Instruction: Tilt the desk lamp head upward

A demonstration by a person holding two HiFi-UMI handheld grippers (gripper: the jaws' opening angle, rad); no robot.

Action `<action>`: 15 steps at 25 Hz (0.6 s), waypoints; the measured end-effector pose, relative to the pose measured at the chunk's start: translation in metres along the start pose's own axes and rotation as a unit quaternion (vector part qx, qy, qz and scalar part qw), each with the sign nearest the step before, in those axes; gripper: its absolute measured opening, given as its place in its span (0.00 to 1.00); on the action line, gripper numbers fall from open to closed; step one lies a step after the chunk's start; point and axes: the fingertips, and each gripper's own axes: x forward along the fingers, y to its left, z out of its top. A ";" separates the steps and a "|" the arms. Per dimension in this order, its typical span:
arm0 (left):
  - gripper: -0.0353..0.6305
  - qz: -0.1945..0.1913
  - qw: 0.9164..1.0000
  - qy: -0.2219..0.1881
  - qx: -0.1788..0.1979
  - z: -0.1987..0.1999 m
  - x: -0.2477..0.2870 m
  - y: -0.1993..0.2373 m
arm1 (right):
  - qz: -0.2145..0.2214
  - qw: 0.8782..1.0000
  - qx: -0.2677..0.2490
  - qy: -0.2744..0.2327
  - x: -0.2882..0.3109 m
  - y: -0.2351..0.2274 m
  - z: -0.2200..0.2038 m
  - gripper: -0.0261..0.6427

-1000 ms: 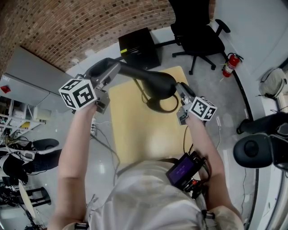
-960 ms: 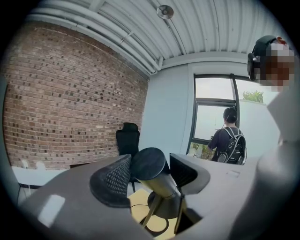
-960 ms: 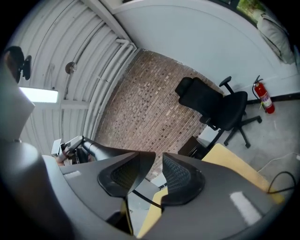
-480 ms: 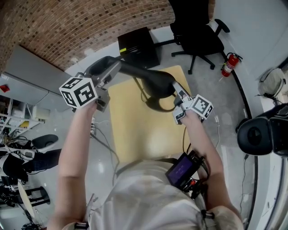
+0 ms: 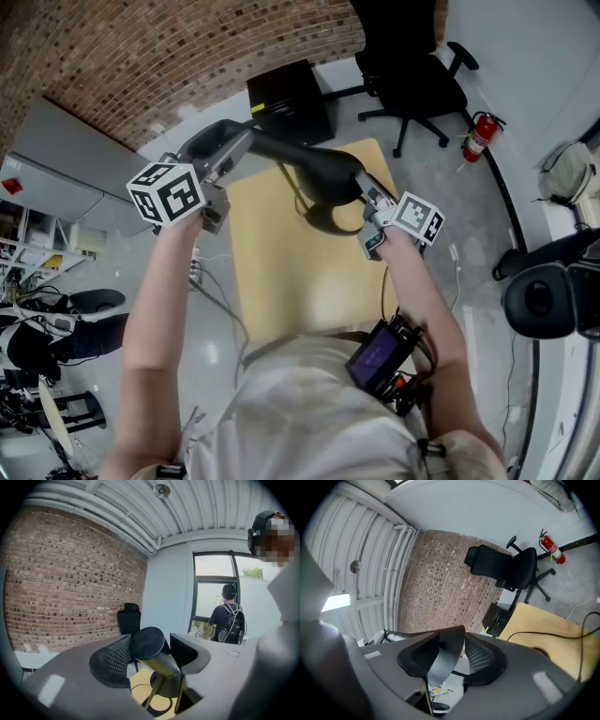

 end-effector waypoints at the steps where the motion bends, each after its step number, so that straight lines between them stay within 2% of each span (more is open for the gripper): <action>1: 0.45 0.001 1.000 0.000 0.002 0.000 0.000 0.000 | -0.001 1.000 -0.005 0.000 0.000 0.000 0.000 0.29; 15: 0.45 -0.012 1.000 -0.013 0.006 -0.003 -0.001 0.000 | -0.012 1.000 -0.012 -0.014 -0.001 0.000 -0.001 0.29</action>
